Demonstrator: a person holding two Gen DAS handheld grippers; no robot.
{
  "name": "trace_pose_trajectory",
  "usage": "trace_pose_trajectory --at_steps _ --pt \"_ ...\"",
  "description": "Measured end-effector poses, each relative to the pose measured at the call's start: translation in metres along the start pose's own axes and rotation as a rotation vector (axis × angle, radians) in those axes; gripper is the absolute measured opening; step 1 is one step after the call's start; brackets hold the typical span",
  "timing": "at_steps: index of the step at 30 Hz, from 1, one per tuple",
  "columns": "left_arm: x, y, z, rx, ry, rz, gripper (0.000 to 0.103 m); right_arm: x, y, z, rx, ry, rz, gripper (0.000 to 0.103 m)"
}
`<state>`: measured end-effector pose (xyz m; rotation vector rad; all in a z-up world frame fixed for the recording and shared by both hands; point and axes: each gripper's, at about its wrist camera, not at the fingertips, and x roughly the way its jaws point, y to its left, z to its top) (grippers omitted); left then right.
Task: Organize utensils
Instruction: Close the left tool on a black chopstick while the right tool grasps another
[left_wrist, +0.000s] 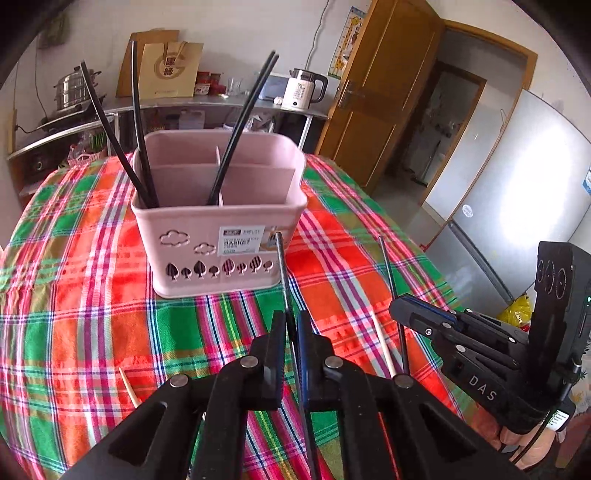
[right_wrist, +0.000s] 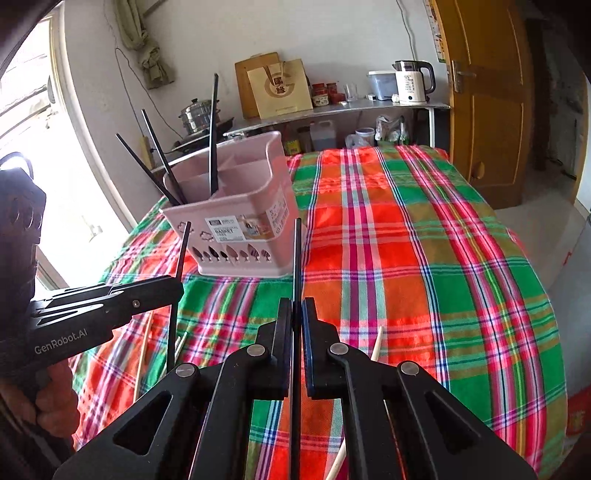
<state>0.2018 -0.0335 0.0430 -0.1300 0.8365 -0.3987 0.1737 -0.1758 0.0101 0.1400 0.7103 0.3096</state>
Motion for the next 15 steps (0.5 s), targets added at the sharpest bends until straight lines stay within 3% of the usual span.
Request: trace_pose_trajectory --at_steps 15 --pt "-0.060 -0.006 0.034 0.049 -0.135 -0.006 0.005 -0.054 0.017 0.031 -0.050 -0.148 0.016 0.005"
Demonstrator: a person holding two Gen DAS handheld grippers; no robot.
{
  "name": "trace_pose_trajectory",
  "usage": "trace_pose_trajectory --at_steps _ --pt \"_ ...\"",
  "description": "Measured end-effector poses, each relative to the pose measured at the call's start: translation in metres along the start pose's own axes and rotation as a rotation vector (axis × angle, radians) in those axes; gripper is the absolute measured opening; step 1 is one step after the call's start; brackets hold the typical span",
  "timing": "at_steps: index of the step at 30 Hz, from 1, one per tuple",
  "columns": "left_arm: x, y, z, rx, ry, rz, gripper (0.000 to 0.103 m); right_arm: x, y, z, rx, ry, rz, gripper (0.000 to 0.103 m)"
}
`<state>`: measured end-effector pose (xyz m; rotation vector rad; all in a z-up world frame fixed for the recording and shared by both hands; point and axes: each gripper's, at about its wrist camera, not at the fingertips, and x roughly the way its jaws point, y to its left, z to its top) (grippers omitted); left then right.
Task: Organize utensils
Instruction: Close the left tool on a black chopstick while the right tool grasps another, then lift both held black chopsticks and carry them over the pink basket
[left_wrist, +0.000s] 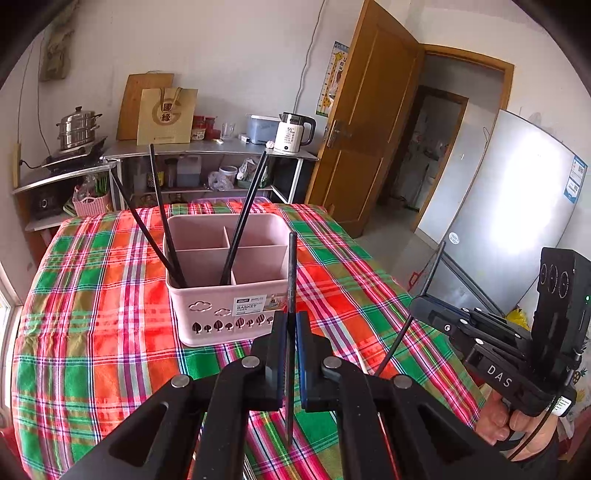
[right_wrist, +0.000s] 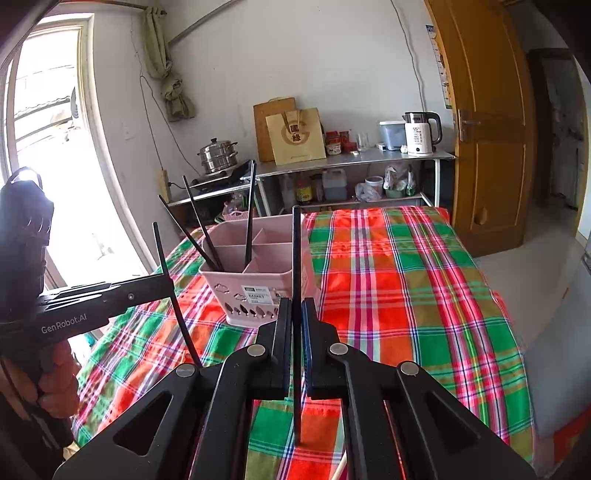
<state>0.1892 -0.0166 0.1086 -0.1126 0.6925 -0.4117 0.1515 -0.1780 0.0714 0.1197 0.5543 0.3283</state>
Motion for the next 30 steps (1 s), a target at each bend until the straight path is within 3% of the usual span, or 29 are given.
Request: trace_pose_trajectory --at_steps 19,30 --pt "-0.025 0.017 0.008 -0.007 -0.020 0.005 0.004 -0.015 0.010 0.012 -0.034 -0.031 0.021 0.005" --pt "-0.054 0.029 0.046 -0.004 -0.072 0.023 0.004 -0.012 0.034 0.049 -0.090 -0.082 0.061 0.005"
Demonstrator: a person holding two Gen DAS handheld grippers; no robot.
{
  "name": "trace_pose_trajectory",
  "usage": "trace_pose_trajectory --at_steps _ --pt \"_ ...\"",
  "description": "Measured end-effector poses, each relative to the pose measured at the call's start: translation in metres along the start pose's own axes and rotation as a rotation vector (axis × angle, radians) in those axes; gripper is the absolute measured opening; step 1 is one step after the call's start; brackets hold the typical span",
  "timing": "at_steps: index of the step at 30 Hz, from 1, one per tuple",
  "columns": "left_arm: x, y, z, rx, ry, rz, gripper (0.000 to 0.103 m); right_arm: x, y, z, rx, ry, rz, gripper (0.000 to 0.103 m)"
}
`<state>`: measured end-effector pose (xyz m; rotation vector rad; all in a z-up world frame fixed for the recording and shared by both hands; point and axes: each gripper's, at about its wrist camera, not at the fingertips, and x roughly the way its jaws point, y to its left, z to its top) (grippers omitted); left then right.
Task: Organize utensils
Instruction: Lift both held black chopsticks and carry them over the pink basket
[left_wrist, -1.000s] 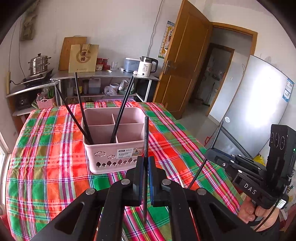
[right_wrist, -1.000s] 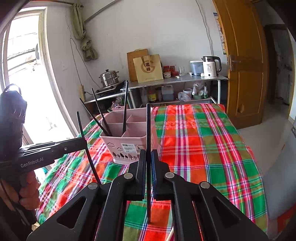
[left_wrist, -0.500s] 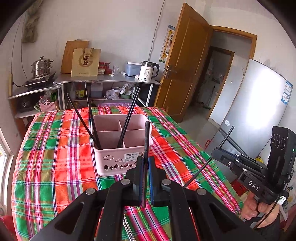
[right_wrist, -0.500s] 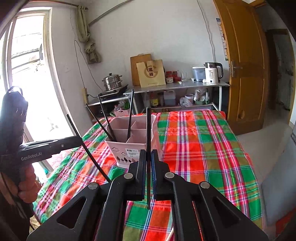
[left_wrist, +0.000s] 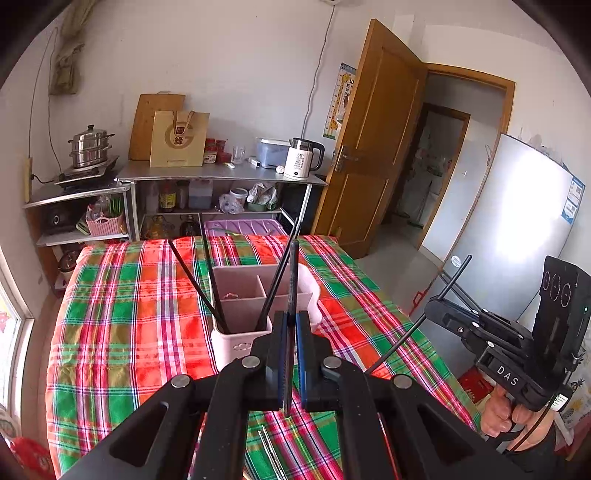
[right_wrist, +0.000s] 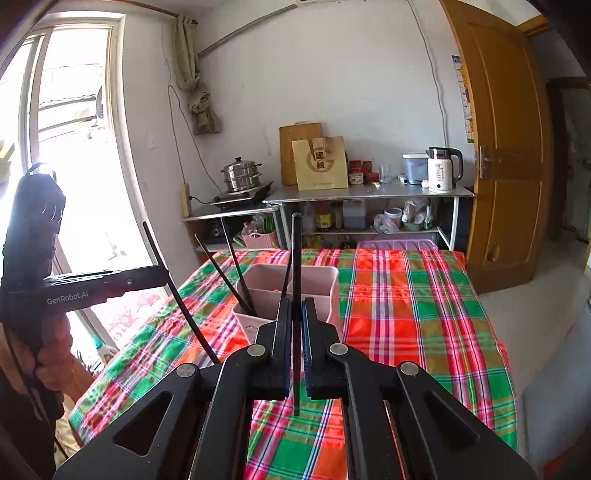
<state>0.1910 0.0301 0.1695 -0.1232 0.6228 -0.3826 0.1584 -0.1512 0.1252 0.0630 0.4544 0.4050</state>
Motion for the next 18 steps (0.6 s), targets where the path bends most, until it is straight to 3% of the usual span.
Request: trace_pose_trajectory --at_steps 18 --pt "0.001 0.028 0.093 -0.011 -0.087 0.059 0.004 0.043 0.020 0.068 -0.010 -0.075 0.040 0.005"
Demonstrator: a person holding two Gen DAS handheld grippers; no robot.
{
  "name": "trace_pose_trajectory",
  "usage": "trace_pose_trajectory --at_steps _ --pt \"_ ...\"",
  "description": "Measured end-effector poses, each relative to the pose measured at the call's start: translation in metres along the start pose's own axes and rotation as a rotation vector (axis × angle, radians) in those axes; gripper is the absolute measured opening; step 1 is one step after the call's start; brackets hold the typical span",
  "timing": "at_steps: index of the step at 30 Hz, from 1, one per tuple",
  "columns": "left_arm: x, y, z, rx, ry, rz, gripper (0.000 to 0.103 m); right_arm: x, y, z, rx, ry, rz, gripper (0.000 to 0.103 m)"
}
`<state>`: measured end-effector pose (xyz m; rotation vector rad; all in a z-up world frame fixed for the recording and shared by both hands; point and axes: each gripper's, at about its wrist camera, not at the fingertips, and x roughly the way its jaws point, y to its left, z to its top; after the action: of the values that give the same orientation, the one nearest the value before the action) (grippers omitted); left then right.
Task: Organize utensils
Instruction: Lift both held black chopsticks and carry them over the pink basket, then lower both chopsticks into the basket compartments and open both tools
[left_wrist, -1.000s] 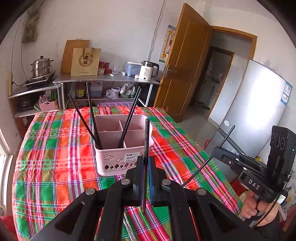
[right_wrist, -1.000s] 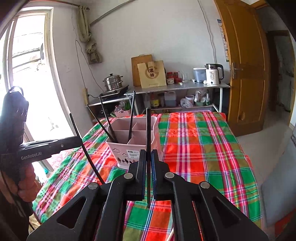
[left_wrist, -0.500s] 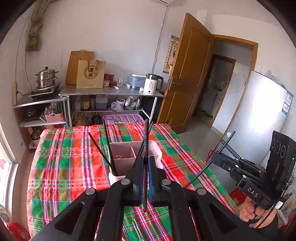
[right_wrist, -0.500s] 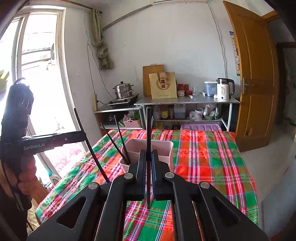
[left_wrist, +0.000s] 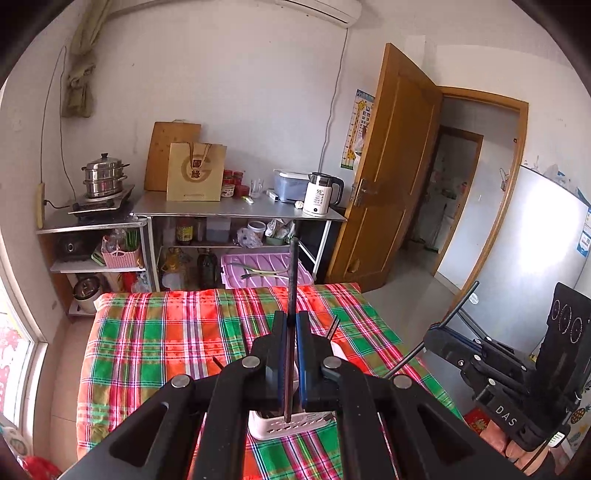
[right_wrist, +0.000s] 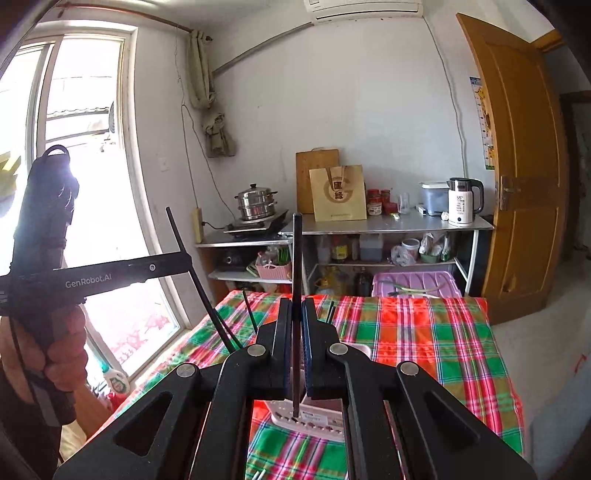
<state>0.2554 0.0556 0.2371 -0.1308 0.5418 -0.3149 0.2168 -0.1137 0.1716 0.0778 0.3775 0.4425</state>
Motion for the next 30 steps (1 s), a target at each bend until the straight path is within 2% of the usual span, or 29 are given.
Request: trace_pose_trajectory --at_steps 5,13,30 --pt "0.024 0.009 0.000 -0.009 0.018 -0.002 0.004 0.021 0.000 0.001 0.014 0.006 0.007 0.005" --pt "0.067 0.024 -0.020 -0.019 0.080 0.002 0.004 0.054 -0.007 -0.016 0.038 0.061 0.010 0.005" --pt "0.116 0.035 -0.054 0.000 0.197 0.030 0.004 0.087 -0.015 -0.055 0.057 0.173 0.002 0.005"
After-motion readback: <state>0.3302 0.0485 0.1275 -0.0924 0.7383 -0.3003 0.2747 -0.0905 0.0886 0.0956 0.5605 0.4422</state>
